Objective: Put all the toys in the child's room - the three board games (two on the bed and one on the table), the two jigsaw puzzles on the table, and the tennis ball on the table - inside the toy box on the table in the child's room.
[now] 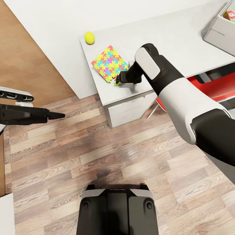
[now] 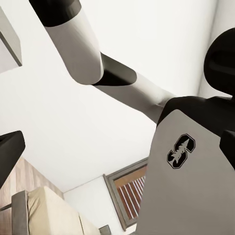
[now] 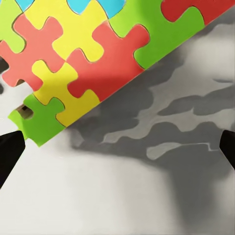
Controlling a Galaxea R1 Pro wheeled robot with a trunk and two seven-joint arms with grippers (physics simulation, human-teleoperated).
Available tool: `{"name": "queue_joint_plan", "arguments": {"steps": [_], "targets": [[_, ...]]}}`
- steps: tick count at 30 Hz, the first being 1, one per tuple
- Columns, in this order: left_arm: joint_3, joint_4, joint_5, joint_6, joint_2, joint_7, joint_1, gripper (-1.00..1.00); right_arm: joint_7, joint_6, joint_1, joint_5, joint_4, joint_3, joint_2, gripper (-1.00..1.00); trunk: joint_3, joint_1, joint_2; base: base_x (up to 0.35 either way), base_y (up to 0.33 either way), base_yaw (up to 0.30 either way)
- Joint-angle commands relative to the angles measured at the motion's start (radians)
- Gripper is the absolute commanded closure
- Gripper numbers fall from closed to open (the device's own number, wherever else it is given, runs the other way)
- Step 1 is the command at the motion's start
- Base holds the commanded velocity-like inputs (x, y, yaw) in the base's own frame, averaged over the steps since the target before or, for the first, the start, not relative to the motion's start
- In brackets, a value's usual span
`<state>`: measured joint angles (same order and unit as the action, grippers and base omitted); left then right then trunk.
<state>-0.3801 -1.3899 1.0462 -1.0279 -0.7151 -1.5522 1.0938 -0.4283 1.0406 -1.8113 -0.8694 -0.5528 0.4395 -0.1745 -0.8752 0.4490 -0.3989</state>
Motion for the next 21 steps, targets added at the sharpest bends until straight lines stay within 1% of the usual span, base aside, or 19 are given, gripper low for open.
{"name": "queue_joint_plan", "arguments": {"steps": [1, 9, 14, 21], "targets": [[-0.003, 0.000, 0.001, -0.011, -0.001, -0.005, 0.001, -1.00, -0.009, 0.007, 0.000, 0.012, 0.014, 0.005, 0.000, -1.00, -0.001, 0.001, -0.001, 0.000, 0.000, 0.000], [-0.003, 0.000, 0.001, -0.011, -0.001, -0.005, 0.001, -1.00, -0.010, 0.003, 0.000, 0.013, 0.007, 0.003, 0.000, -1.00, -0.001, 0.001, -0.001, 0.000, 0.000, 0.000], [-0.002, 0.000, 0.001, -0.011, -0.001, -0.005, 0.001, -1.00, -0.012, 0.000, 0.003, 0.017, -0.053, 0.001, 0.000, -1.00, -0.001, 0.001, -0.001, 0.000, 0.000, 0.000], [-0.002, 0.000, 0.001, -0.011, -0.001, -0.005, 0.001, -1.00, -0.015, -0.028, 0.006, 0.020, -0.069, 0.002, 0.000, -1.00, -0.001, 0.001, -0.001, 0.000, 0.000, 0.000]]}}
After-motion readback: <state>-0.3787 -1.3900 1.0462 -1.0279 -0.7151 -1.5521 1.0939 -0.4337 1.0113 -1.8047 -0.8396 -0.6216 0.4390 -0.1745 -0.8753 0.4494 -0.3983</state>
